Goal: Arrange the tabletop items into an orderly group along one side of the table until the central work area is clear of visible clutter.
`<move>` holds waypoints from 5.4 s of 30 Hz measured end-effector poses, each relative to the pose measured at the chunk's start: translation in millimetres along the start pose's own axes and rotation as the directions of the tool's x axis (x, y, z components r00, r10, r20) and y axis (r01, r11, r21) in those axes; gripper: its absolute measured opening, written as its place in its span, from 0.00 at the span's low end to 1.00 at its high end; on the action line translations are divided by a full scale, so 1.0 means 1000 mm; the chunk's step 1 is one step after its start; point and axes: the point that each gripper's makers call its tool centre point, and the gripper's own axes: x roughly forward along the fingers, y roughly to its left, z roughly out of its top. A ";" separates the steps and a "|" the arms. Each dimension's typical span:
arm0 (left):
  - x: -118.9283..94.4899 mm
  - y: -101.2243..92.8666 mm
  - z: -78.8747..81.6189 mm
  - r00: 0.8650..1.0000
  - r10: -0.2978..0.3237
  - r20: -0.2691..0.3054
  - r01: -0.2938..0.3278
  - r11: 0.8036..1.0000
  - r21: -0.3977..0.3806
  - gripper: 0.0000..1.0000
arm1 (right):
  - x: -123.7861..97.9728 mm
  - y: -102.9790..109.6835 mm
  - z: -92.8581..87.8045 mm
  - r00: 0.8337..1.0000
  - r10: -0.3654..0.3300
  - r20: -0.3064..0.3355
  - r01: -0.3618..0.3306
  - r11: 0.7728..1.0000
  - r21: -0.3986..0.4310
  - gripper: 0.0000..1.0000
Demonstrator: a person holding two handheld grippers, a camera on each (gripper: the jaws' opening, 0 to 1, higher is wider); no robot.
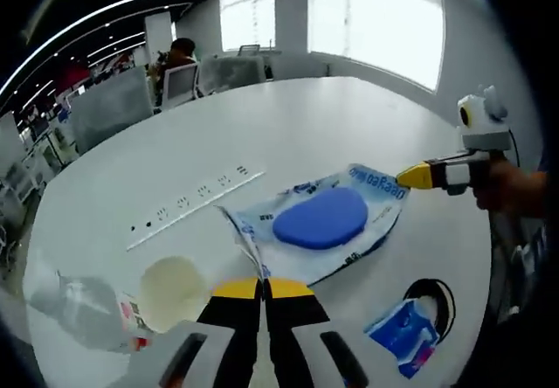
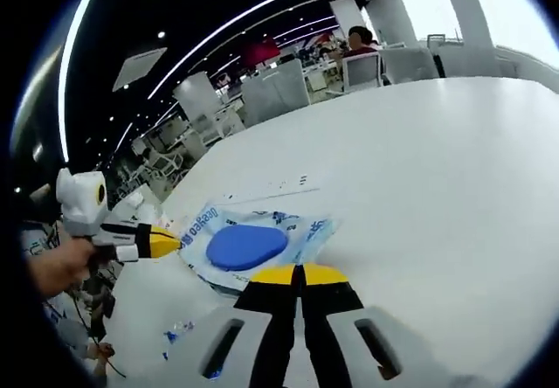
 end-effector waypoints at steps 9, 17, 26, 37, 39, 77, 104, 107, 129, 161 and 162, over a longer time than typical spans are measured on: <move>0.003 0.000 -0.013 0.994 0.107 0.035 -0.104 0.991 -0.084 0.00 | 0.023 -0.005 0.003 0.999 0.018 -0.040 -0.019 1.000 -0.020 0.00; 0.016 0.015 -0.028 0.987 0.158 0.018 -0.154 0.978 -0.141 0.00 | 0.039 0.000 -0.004 0.996 0.040 -0.074 -0.043 0.998 -0.045 0.00; 0.031 0.021 -0.040 0.989 0.145 -0.003 -0.143 0.973 -0.179 0.00 | 0.056 -0.008 -0.014 0.994 0.028 -0.105 -0.034 0.998 -0.059 0.00; 0.046 0.019 -0.057 0.990 0.137 -0.040 -0.141 0.977 -0.157 0.00 | 0.069 -0.019 -0.036 0.987 0.001 -0.160 -0.022 0.991 -0.130 0.00; 0.047 0.019 -0.060 0.990 0.138 -0.042 -0.143 0.977 -0.158 0.01 | 0.071 -0.021 -0.036 0.988 0.001 -0.156 -0.022 0.991 -0.135 0.00; -0.017 -0.018 -0.070 0.999 0.016 0.046 -0.006 0.978 -0.210 0.45 | -0.008 0.033 -0.040 0.995 0.100 0.006 -0.097 0.974 -0.204 0.47; -0.057 -0.064 -0.126 0.989 -0.124 0.084 0.137 0.976 -0.168 0.53 | -0.073 0.103 -0.143 0.979 0.162 -0.124 -0.185 0.960 -0.212 0.42; -0.054 -0.071 -0.131 0.987 -0.136 0.082 0.147 0.978 -0.145 0.49 | -0.069 0.105 -0.152 0.977 0.159 -0.142 -0.184 0.966 -0.181 0.37; -0.046 -0.077 -0.160 0.982 -0.188 0.015 0.187 0.959 -0.215 0.05 | -0.063 0.109 -0.176 0.979 0.105 -0.173 -0.127 0.984 -0.126 0.03; -0.074 -0.079 -0.116 0.981 -0.145 0.130 0.173 0.956 -0.238 0.00 | -0.085 0.107 -0.137 0.994 0.043 -0.100 -0.056 0.989 -0.135 0.00; -0.074 -0.078 -0.113 0.981 -0.142 0.134 0.171 0.957 -0.235 0.00 | -0.086 0.107 -0.135 0.994 0.043 -0.098 -0.056 0.989 -0.134 0.00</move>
